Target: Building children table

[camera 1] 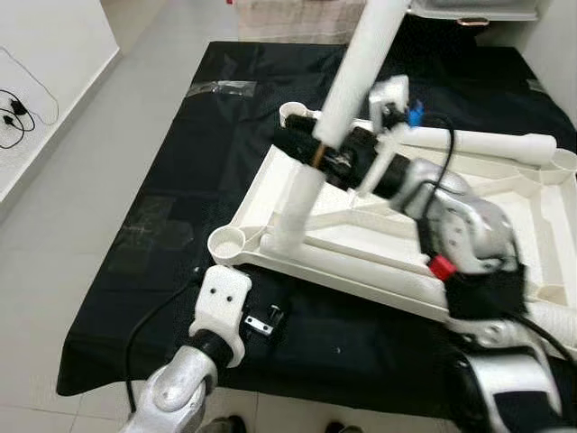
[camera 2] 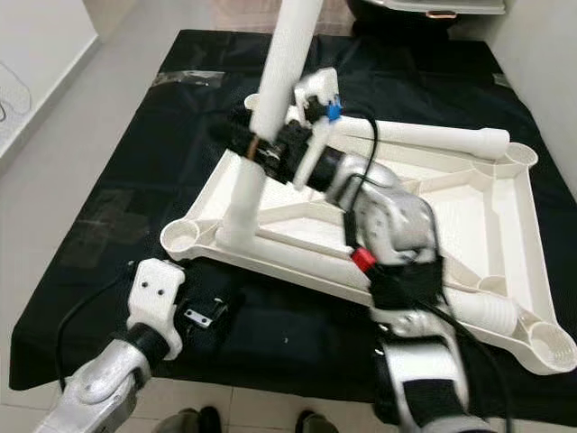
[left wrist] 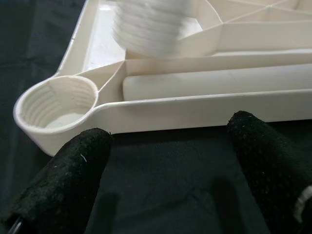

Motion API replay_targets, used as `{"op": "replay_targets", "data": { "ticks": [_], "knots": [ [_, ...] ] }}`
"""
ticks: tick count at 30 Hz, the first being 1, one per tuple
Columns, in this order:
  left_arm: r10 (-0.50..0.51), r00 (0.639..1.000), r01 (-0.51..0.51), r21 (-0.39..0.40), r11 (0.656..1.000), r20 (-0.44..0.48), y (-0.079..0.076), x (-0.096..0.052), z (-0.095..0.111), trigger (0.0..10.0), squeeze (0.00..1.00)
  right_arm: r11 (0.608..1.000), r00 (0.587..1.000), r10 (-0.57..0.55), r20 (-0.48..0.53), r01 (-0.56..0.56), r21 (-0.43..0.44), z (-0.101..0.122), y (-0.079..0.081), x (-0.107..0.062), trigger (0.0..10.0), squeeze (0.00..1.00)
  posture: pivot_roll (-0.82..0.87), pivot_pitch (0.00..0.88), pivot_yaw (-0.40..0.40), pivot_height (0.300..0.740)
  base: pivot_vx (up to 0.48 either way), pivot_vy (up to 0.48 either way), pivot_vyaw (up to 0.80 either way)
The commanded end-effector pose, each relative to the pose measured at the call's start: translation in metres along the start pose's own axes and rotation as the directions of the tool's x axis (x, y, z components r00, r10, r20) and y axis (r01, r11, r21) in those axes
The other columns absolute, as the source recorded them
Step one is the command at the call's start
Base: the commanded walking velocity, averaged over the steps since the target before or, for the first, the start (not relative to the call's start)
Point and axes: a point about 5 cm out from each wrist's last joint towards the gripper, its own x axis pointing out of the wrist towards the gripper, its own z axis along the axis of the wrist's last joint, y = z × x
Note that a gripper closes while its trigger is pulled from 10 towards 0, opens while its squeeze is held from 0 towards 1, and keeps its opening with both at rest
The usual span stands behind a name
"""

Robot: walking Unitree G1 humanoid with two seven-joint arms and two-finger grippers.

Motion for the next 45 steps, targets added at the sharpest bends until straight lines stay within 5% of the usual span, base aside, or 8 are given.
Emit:
{"op": "replay_targets", "data": {
  "ticks": [1, 5, 13, 21, 33, 45],
  "knots": [
    [0.013, 1.0, -0.013, -0.001, 1.0, -0.003, -0.002, -0.006, -0.001, 10.0, 0.0, 0.999, 0.997, -0.04, 0.067, 0.041, -0.017, 0.009, -0.001, 0.009, 10.0, 0.0, 0.12, 0.174, -0.006, 0.74, 0.0, 0.0, 0.0],
    [0.029, 0.999, -0.03, -0.01, 1.0, -0.017, -0.006, -0.012, -0.004, 10.0, 0.0, 0.999, 0.997, 0.035, 0.07, -0.033, -0.038, 0.011, 0.011, 0.023, 10.0, 0.0, 0.12, 0.173, -0.013, 0.74, 0.0, 0.0, 0.0],
    [0.053, 0.998, -0.055, -0.04, 0.998, -0.039, -0.009, -0.017, -0.009, 10.0, 0.0, 0.955, 0.966, 0.25, -0.064, -0.257, -0.145, -0.027, 0.045, 0.046, 10.0, 0.0, 0.12, 0.165, -0.024, 0.74, 0.0, 0.0, 0.0],
    [0.057, 0.997, -0.059, -0.044, 0.997, -0.043, -0.012, -0.018, -0.009, 10.0, 0.0, 0.985, 0.986, 0.086, 0.141, -0.063, -0.16, 0.005, 0.032, 0.064, 10.0, 0.0, 0.13, 0.163, -0.032, 0.74, 0.0, 0.0, 0.6],
    [0.054, 0.998, -0.056, -0.041, 0.998, -0.031, -0.013, -0.014, -0.007, 10.0, 0.0, 0.984, 0.989, -0.03, 0.146, 0.055, -0.171, 0.007, 0.013, 0.061, 10.0, 0.0, 0.12, 0.177, -0.032, 0.74, 0.0, 0.0, 0.8],
    [0.101, 0.994, -0.1, -0.029, 0.995, 0.044, -0.004, 0.0, 0.008, 10.0, 0.0, 0.933, 0.936, -0.282, 0.212, 0.319, -0.168, 0.003, -0.004, 0.016, 10.0, 0.0, 0.09, 0.161, -0.024, 0.74, 0.0, 0.0, 0.73]
  ]
}}
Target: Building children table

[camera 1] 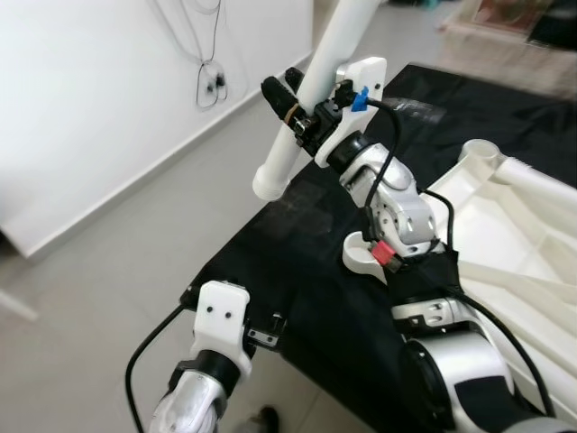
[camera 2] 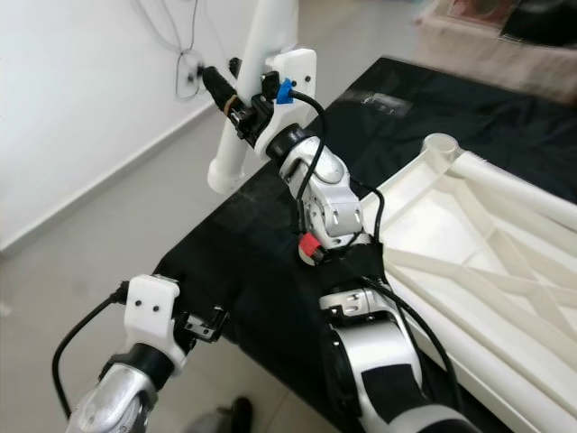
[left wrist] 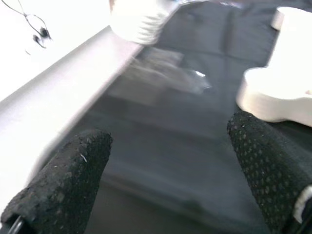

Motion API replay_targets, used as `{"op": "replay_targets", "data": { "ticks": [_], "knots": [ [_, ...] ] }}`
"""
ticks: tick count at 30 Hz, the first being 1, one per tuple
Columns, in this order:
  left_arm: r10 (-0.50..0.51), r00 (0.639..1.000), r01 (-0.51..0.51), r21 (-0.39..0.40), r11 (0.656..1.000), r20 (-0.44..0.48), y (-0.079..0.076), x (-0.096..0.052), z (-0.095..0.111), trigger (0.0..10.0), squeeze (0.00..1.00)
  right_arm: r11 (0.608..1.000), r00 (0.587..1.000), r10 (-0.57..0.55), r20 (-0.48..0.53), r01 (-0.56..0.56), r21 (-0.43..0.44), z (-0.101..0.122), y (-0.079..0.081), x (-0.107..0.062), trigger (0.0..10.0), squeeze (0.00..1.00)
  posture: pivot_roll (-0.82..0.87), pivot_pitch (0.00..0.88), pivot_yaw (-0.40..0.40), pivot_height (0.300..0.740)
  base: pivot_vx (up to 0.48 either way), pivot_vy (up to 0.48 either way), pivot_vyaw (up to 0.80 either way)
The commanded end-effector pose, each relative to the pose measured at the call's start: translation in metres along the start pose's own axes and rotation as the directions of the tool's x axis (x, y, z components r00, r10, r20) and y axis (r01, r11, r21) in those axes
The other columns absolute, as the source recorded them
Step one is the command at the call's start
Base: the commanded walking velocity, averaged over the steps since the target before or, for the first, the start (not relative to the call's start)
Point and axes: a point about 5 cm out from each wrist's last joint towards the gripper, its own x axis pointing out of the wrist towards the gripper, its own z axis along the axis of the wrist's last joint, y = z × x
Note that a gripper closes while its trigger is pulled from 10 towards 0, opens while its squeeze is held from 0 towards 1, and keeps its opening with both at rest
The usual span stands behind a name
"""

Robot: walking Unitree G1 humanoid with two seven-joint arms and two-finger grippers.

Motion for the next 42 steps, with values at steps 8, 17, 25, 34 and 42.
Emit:
{"op": "replay_targets", "data": {
  "ticks": [8, 17, 25, 34, 42],
  "knots": [
    [0.043, 0.999, -0.043, 0.016, 0.999, 0.018, 0.01, 0.009, 0.004, 10.0, 0.0, 0.995, 0.989, -0.097, 0.108, 0.098, -0.009, 0.025, -0.01, -0.004, 10.0, 0.0, 0.09, 0.142, -0.015, 0.74, 0.0, 0.0, 0.0],
    [0.032, 0.999, -0.031, 0.025, 0.999, -0.027, 0.011, 0.005, -0.008, 10.0, 0.0, 0.993, 0.995, -0.079, 0.053, 0.083, -0.081, 0.025, -0.018, 0.001, 10.0, 0.0, 0.09, 0.149, -0.016, 0.74, 0.0, 0.0, -0.62],
    [0.013, 0.996, -0.01, 0.026, 1.0, -0.087, 0.01, -0.004, -0.02, 10.0, 0.0, 0.99, 0.994, 0.085, -0.07, -0.092, -0.104, 0.015, -0.025, 0.007, 10.0, 0.0, 0.1, 0.176, -0.02, 0.74, 0.0, 0.0, -0.6],
    [-0.021, 0.993, 0.02, -0.007, 1.0, -0.115, 0.001, -0.015, -0.023, 10.0, 0.0, 0.844, 0.818, 0.529, -0.226, -0.535, 0.039, 0.01, -0.031, -0.022, 10.0, 0.0, 0.1, 0.215, -0.022, 0.74, 0.0, 0.0, 0.0],
    [-0.027, 0.992, 0.025, -0.019, 1.0, -0.122, -0.001, -0.019, -0.022, 10.0, 0.0, 0.775, 0.751, 0.631, -0.196, -0.622, 0.11, 0.023, -0.04, -0.026, 10.0, 0.0, 0.1, 0.227, -0.016, 0.74, 0.0, 0.0, 0.0]
  ]
}}
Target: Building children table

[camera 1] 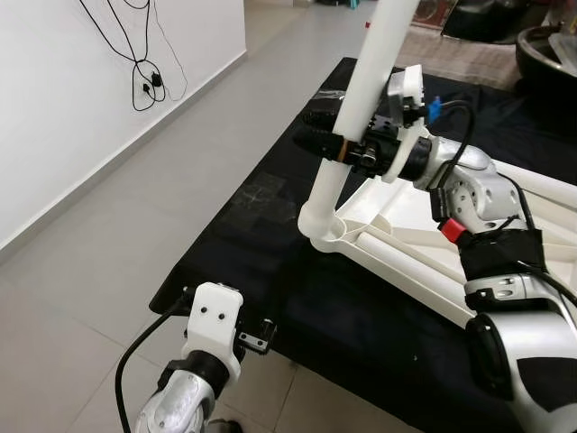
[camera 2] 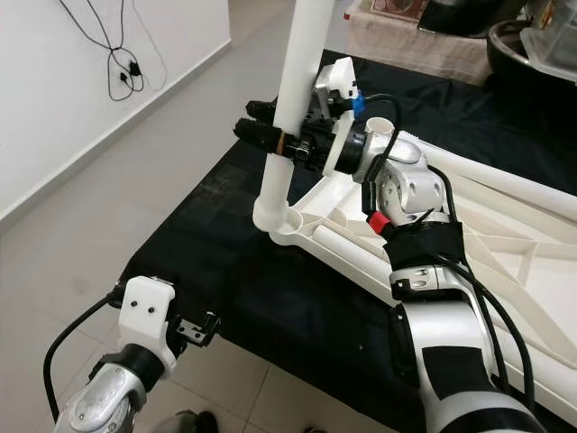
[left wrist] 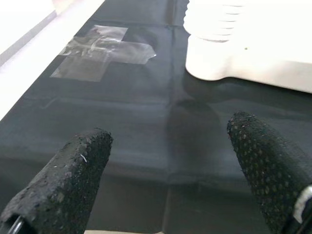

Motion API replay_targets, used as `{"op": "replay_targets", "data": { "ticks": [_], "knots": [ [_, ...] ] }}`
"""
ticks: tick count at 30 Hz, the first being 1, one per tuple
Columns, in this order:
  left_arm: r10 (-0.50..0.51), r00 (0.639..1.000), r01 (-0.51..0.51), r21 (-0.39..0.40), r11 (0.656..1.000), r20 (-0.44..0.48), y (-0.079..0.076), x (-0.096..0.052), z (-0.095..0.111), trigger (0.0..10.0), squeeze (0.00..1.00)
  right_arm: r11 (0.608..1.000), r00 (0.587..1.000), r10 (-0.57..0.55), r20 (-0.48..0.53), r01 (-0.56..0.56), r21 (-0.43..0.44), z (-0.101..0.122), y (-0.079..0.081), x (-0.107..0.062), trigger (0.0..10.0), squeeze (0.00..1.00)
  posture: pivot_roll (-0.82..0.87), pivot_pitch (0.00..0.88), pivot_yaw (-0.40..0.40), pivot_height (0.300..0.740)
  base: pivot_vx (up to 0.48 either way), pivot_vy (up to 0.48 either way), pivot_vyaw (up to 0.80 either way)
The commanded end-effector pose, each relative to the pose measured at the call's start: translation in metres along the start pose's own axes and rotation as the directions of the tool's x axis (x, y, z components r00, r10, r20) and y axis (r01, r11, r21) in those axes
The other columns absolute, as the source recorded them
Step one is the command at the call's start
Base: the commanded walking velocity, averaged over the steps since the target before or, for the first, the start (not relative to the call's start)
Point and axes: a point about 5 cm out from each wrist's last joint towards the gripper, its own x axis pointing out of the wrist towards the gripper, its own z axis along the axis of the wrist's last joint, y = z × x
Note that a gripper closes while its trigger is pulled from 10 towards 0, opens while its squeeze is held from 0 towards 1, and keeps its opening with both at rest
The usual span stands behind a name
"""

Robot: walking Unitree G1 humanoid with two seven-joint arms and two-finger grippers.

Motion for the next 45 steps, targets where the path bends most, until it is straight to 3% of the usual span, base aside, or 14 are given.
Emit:
{"op": "replay_targets", "data": {
  "ticks": [1, 7, 10, 14, 25, 31, 36, 41, 45],
  "knots": [
    [-0.007, 1.0, 0.007, -0.01, 1.0, -0.02, -0.001, -0.003, -0.003, 10.0, 0.0, 1.0, 1.0, 0.016, 0.014, -0.016, -0.022, 0.011, -0.004, 0.0, 10.0, 0.0, 0.1, 0.228, -0.016, 0.74, 0.0, 0.0, 0.0],
    [-0.012, 1.0, 0.012, -0.01, 1.0, -0.02, -0.002, -0.004, -0.002, 10.0, 0.0, 0.993, 0.996, -0.086, -0.036, 0.083, -0.089, 0.015, -0.019, 0.011, 10.0, 0.0, 0.1, 0.229, -0.025, 0.74, 0.0, 0.0, 0.0],
    [-0.013, 1.0, 0.013, -0.01, 1.0, -0.019, -0.003, -0.004, -0.001, 10.0, 0.0, 0.993, 0.996, -0.078, -0.048, 0.073, -0.091, 0.015, -0.019, 0.014, 10.0, 0.0, 0.1, 0.231, -0.029, 0.74, 0.0, 0.0, 0.0],
    [-0.009, 1.0, 0.008, -0.016, 1.0, -0.02, -0.006, -0.007, 0.0, 10.0, 0.0, 0.997, 0.993, 0.018, -0.119, -0.027, -0.074, 0.001, -0.014, 0.013, 10.0, 0.0, 0.11, 0.232, -0.032, 0.74, 0.0, 0.0, 0.0],
    [-0.013, 1.0, 0.013, -0.02, 1.0, -0.027, -0.008, -0.01, -0.001, 10.0, 0.0, 0.996, 0.985, 0.073, -0.157, -0.08, -0.043, -0.013, -0.014, 0.009, 10.0, 0.0, 0.11, 0.233, -0.031, 0.74, 0.0, 0.0, 0.0],
    [-0.014, 0.999, 0.013, -0.02, 1.0, -0.031, -0.007, -0.011, 0.0, 10.0, 0.0, 0.984, 0.977, 0.17, -0.13, -0.176, -0.031, -0.006, -0.009, 0.013, 10.0, 0.0, 0.11, 0.241, -0.023, 0.74, 0.0, 0.0, 0.0],
    [-0.015, 0.999, 0.014, -0.02, 1.0, -0.032, -0.007, -0.011, 0.0, 10.0, 0.0, 0.98, 0.973, 0.19, -0.128, -0.195, -0.031, -0.004, -0.009, 0.015, 10.0, 0.0, 0.11, 0.244, -0.025, 0.74, 0.0, 0.0, 0.0],
    [-0.015, 0.999, 0.015, -0.018, 1.0, -0.039, -0.007, -0.013, 0.001, 10.0, 0.0, 0.966, 0.959, 0.244, -0.141, -0.254, -0.051, 0.006, -0.008, 0.03, 10.0, 0.0, 0.12, 0.261, -0.025, 0.74, 0.0, 0.0, 0.0],
    [-0.017, 0.999, 0.016, -0.016, 1.0, -0.04, -0.007, -0.014, 0.002, 10.0, 0.0, 0.968, 0.963, 0.223, -0.149, -0.237, -0.079, 0.013, -0.01, 0.037, 10.0, 0.0, 0.12, 0.27, -0.03, 0.74, 0.0, 0.0, 0.0]
  ]
}}
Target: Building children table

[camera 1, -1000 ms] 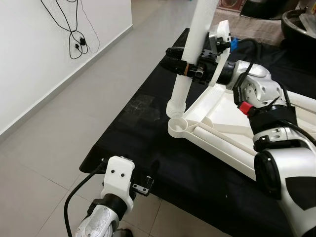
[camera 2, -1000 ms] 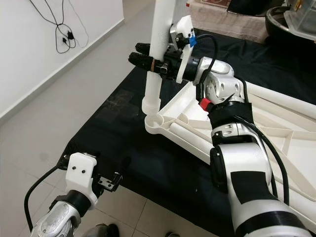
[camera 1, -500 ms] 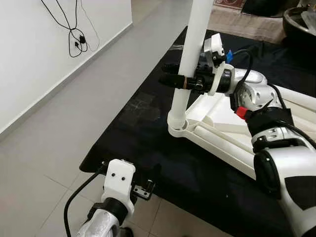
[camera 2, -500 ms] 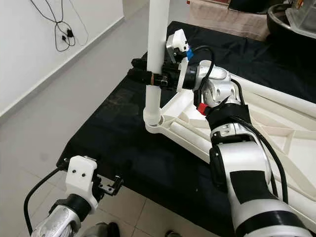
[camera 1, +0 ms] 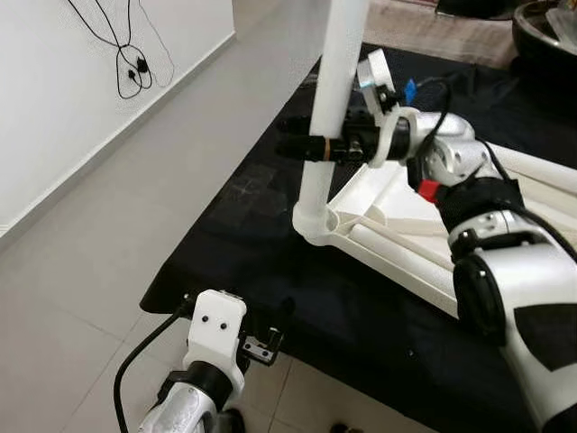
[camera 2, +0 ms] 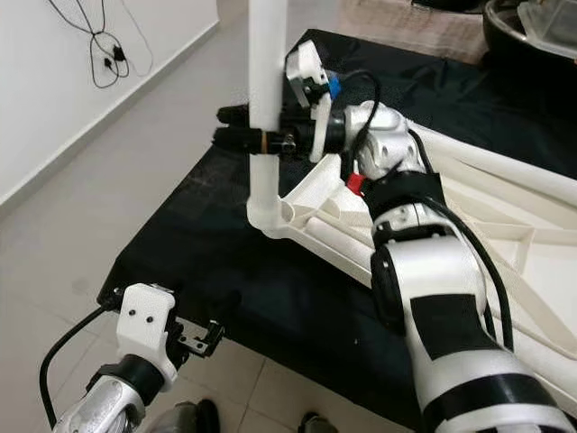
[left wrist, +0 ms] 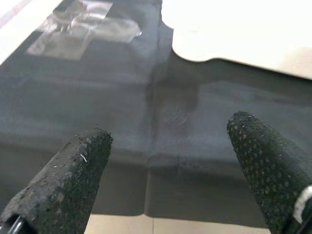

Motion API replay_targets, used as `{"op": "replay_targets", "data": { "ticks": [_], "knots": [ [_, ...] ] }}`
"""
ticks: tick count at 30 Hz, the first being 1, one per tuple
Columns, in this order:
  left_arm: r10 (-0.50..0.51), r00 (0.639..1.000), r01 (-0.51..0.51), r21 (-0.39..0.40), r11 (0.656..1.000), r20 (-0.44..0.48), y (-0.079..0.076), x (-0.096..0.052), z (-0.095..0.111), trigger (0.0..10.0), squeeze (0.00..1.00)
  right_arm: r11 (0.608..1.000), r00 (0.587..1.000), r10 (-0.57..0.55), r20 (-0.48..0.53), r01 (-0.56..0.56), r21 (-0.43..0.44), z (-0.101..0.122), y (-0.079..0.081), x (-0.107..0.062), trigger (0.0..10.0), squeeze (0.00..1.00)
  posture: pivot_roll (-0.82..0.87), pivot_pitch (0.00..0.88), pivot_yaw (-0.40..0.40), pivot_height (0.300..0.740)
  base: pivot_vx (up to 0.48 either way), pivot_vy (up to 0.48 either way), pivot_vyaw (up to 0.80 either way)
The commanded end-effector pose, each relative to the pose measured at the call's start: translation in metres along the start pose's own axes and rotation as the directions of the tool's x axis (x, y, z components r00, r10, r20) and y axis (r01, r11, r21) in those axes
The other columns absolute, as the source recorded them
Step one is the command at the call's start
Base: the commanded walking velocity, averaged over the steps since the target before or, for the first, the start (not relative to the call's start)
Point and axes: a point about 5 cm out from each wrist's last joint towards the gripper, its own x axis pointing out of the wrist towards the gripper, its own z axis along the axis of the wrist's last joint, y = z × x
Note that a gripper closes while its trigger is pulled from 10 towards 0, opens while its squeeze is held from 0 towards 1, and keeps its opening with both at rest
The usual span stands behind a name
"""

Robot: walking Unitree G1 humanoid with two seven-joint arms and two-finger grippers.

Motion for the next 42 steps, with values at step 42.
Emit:
{"op": "replay_targets", "data": {
  "ticks": [42],
  "knots": [
    [0.0, 0.999, 0.0, 0.0, 1.0, -0.033, 0.003, -0.002, -0.003, 10.0, 0.0, 0.997, 0.996, 0.074, 0.057, -0.073, -0.013, 0.016, 0.0, -0.023, 10.0, 0.0, 0.12, 0.273, -0.023, 0.74, 0.0, 0.0, 0.0]
  ]
}}
